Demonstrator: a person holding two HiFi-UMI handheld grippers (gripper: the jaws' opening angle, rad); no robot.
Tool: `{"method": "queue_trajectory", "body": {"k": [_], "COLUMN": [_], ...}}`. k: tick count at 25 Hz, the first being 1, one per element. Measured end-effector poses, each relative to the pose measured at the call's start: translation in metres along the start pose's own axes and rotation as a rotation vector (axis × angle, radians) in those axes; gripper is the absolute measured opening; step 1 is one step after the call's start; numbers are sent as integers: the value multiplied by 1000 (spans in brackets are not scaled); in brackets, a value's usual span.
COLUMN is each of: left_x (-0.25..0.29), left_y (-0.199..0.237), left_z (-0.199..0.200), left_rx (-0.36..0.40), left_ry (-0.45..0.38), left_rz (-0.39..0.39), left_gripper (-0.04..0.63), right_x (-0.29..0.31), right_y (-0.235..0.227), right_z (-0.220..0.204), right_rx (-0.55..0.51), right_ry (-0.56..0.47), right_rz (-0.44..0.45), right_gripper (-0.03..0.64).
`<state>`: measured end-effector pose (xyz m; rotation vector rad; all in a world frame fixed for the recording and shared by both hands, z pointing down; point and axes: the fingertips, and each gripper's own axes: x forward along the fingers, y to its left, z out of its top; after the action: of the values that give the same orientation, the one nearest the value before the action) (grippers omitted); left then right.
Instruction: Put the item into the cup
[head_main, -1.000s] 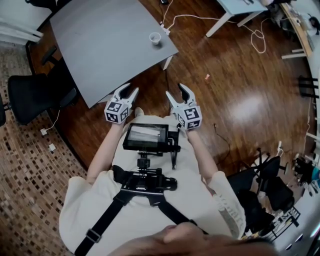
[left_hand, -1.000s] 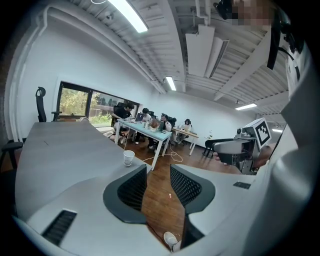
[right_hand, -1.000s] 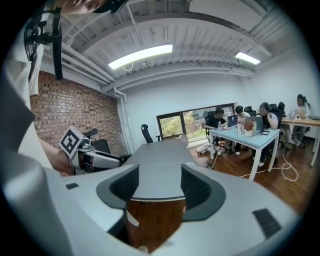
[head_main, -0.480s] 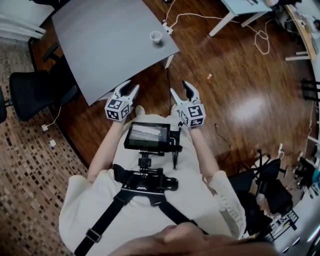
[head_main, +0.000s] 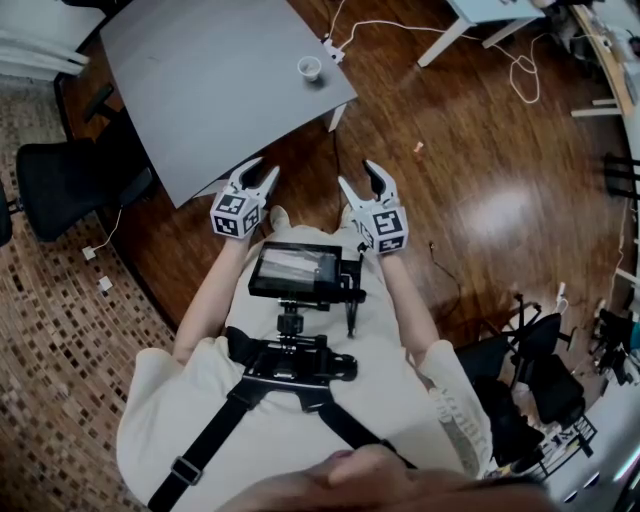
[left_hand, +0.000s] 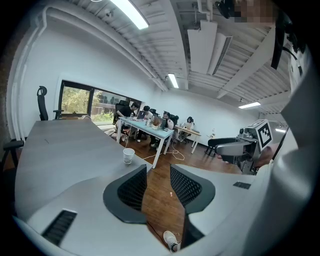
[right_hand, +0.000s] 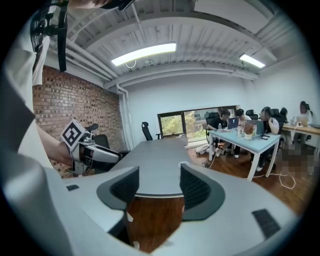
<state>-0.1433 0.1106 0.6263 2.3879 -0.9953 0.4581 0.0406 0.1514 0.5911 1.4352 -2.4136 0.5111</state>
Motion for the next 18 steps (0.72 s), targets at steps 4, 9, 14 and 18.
{"method": "queue_trajectory", "body": {"k": [4, 9, 14, 18], "left_x": [1, 2, 3, 4], "left_y": [1, -1, -4, -6], "left_z": [-1, -6, -8, -4], "left_rx": [-4, -14, -36, -31], "left_ry": [-1, 6, 9, 8], "left_rz": [1, -1, -8, -12], "left_gripper": [150, 150, 150, 150], "right_x": [0, 2, 2, 3], "right_y": [-2, -3, -1, -1], "right_z": [-1, -4, 2, -5], "right_rx": [7, 3, 0, 10], "right_ry": [-4, -6, -26, -16], "right_rz": [-5, -4, -1, 6], "right_gripper": [276, 276, 276, 276]}}
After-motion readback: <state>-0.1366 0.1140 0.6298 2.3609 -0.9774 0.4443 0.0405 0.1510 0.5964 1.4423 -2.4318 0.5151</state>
